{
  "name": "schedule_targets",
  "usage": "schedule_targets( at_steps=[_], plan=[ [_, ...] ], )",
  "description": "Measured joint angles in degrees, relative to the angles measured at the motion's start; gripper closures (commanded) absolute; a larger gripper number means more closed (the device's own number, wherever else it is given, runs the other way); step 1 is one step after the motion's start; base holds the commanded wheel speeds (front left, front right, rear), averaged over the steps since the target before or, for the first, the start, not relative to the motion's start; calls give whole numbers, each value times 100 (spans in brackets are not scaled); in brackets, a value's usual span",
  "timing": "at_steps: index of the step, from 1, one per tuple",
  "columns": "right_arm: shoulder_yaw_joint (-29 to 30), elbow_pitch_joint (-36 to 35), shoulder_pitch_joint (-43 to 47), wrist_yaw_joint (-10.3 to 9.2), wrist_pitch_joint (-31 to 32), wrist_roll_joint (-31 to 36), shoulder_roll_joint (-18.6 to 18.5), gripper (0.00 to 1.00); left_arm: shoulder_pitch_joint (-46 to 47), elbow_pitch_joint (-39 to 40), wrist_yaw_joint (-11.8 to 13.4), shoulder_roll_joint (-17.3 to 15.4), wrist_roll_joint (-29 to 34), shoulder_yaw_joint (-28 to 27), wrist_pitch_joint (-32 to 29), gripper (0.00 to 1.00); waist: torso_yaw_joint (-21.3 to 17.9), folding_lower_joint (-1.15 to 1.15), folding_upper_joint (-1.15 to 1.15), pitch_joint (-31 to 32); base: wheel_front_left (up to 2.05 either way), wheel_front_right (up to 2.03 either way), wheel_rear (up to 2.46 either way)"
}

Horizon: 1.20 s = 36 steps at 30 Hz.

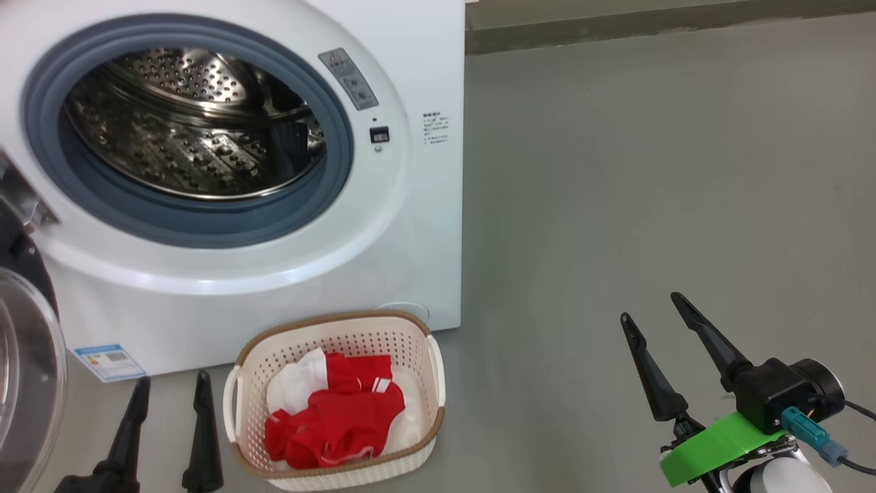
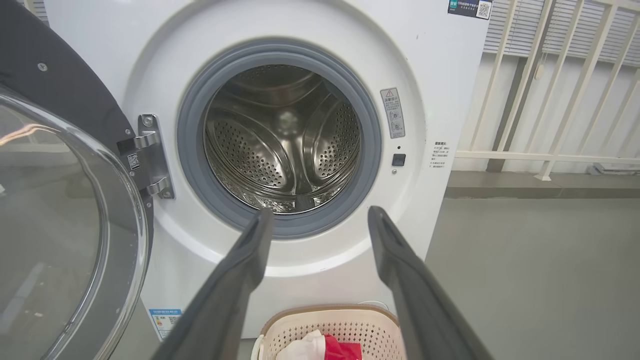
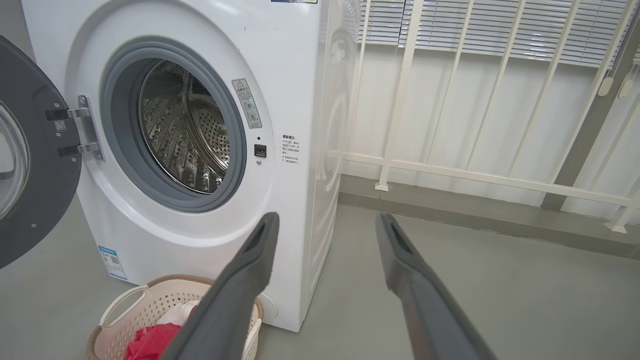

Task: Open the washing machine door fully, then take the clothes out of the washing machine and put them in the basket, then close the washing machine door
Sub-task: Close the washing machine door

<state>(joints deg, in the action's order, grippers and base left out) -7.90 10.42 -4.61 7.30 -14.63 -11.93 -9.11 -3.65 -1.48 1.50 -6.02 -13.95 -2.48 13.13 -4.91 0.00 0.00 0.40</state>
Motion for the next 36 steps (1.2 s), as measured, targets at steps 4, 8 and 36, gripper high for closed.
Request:
schedule_targets(
  at_steps=[4, 8, 36],
  plan=[
    [1, 0, 0, 0, 0, 0, 0, 0, -2, 49, 0, -2, -29, -2, 3, 0, 11, 0, 0, -1, -99, 99, 0],
    [1, 0, 0, 0, 0, 0, 0, 0, -3, 87, 0, -2, -83, -1, 7, 0, 35, 0, 0, -11, -51, 51, 0],
    [-5, -52, -3, 0, 0, 0, 18, 0, -3, 522, 222, -25, -123, 82, -59, 0, 498, 0, 0, -159, -1, 1, 0]
  ],
)
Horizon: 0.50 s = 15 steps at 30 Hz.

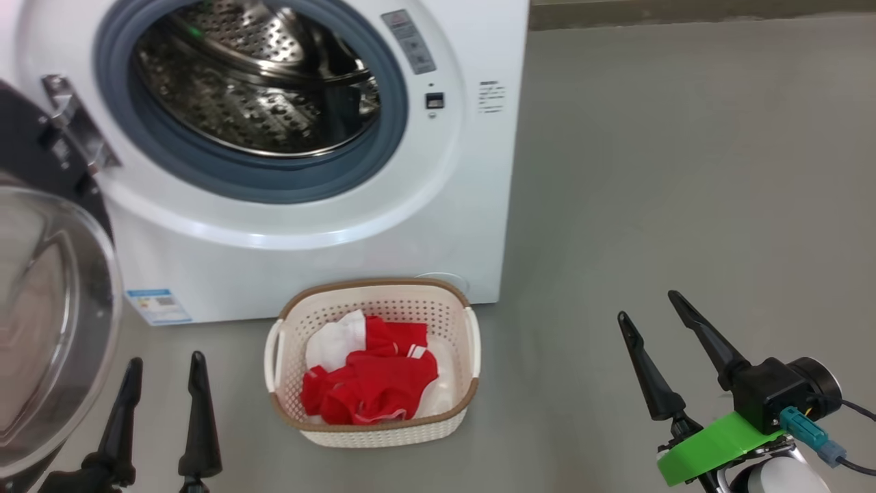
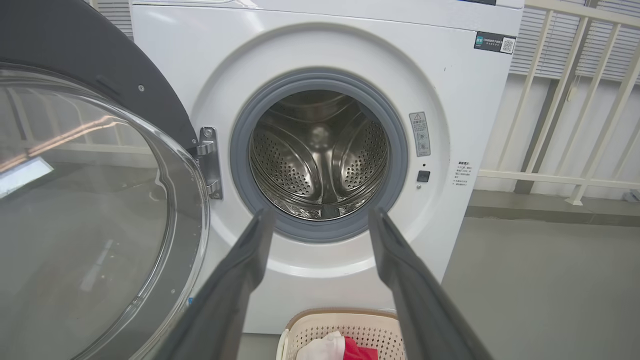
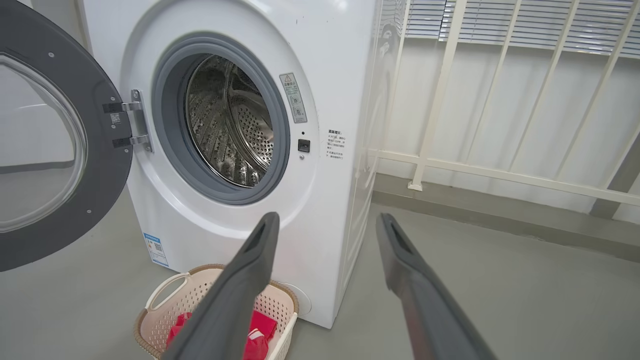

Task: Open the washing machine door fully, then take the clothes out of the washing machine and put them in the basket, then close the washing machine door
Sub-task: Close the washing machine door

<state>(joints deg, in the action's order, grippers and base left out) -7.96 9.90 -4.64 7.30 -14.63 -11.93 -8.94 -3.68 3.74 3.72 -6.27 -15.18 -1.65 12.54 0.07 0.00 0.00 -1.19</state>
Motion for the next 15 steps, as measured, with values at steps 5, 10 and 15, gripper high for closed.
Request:
schedule_targets(
  at_steps=[5, 10, 15],
  plan=[
    [-70, -5, -3, 0, 0, 0, -2, 0, -3, 163, 87, -3, 52, 19, -96, 0, 264, 0, 0, -20, 0, 0, 0],
    [-186, -7, -16, 0, 0, 0, -13, 0, -18, 296, 138, -19, 57, 23, -181, 0, 564, 0, 0, -17, 0, 0, 0],
    [-308, -11, -66, 0, 0, 0, -37, 0, -87, 478, 223, -22, 102, 43, -200, 0, 882, 0, 0, -12, 0, 0, 0]
  ],
)
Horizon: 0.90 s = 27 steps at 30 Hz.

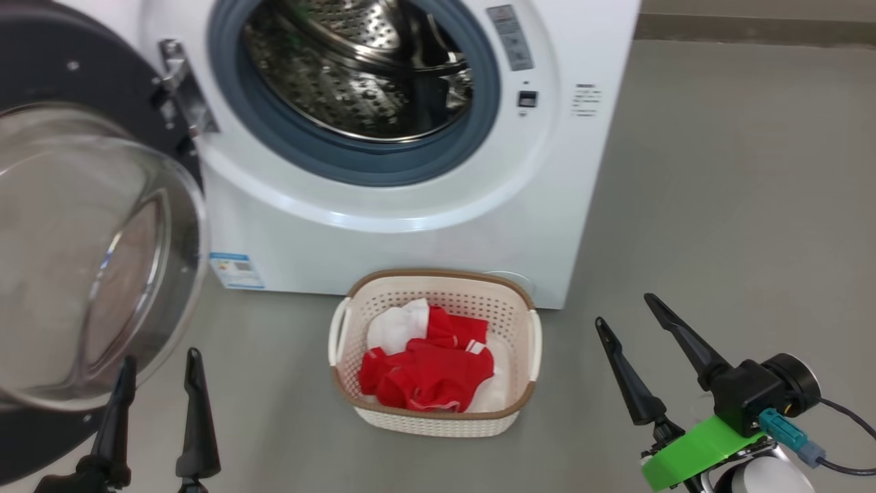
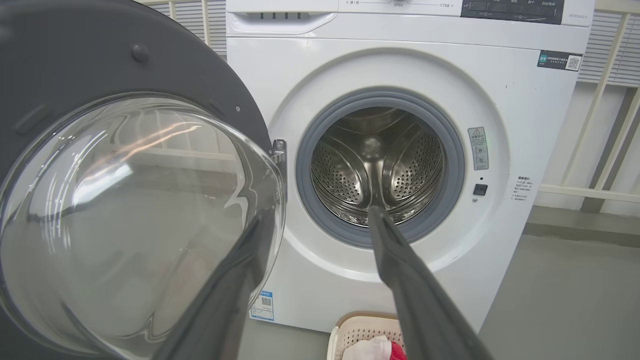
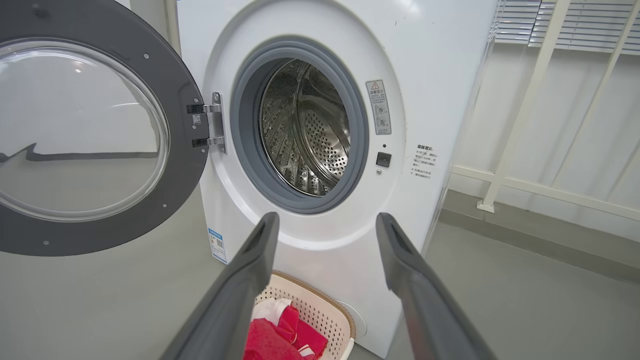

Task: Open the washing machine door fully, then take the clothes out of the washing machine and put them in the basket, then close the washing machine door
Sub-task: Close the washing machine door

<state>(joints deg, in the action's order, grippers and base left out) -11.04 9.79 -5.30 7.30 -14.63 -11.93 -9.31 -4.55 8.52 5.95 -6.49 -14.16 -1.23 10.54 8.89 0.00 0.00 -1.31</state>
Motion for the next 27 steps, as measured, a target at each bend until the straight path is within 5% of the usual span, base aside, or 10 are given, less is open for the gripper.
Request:
schedule_targets(
  at_steps=[27],
  plan=[
    [-281, -49, -87, 0, 0, 0, -83, 0, -263, 265, 309, -78, 57, 35, -248, 0, 1262, 0, 0, 89, 0, 0, 0]
  ],
)
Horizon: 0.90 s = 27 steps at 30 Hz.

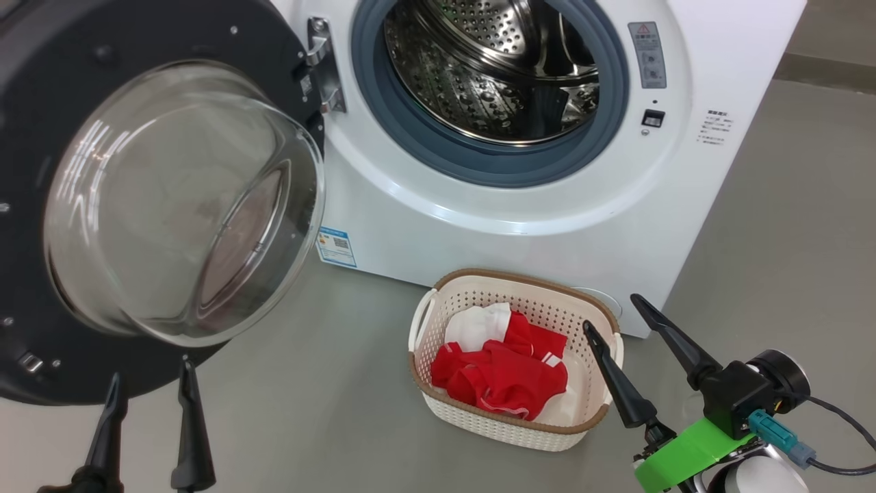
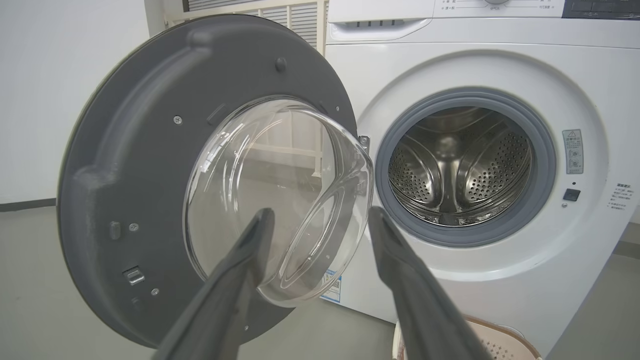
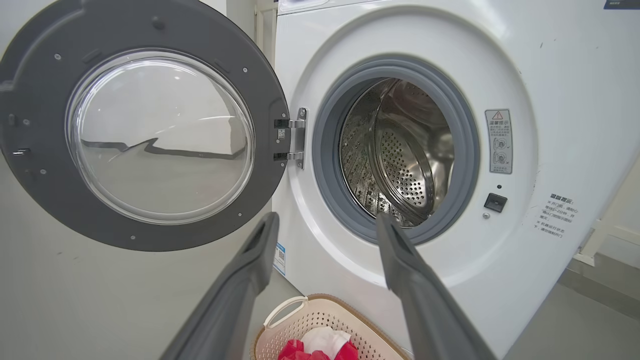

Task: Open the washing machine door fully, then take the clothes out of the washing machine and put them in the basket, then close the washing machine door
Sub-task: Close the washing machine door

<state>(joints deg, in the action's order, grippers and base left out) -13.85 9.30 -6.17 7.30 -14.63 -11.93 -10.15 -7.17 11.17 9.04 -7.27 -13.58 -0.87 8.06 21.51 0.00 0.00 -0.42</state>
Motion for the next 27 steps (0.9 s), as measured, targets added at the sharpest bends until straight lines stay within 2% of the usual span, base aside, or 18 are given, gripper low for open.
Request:
schedule_targets(
  at_steps=[22, 23, 24, 25, 27],
  plan=[
    [-51, 16, 0, 0, 0, -1, 20, 0, -10, 51, 212, -19, 46, -36, 62, 0, 82, 0, 0, 40, 0, 0, 0],
    [-49, 20, 0, 0, 0, -2, 19, 0, -10, 53, 231, -20, 58, -53, 82, 29, 76, 0, 0, 40, 0, 0, 0],
    [-47, 30, 0, 0, 0, -1, 19, 0, -10, 56, 270, -29, 98, -74, 112, 73, 70, 0, 0, 37, 0, 0, 0],
    [-46, 43, 0, 0, 0, -1, 19, 0, -9, 58, 308, -47, 154, -99, 118, 100, 65, 0, 0, 35, 0, 0, 0],
    [-46, 57, 0, 0, 0, -1, 19, 0, -2, 68, 349, -60, 192, -133, 157, 100, 60, 0, 0, 34, 0, 0, 0]
  ],
)
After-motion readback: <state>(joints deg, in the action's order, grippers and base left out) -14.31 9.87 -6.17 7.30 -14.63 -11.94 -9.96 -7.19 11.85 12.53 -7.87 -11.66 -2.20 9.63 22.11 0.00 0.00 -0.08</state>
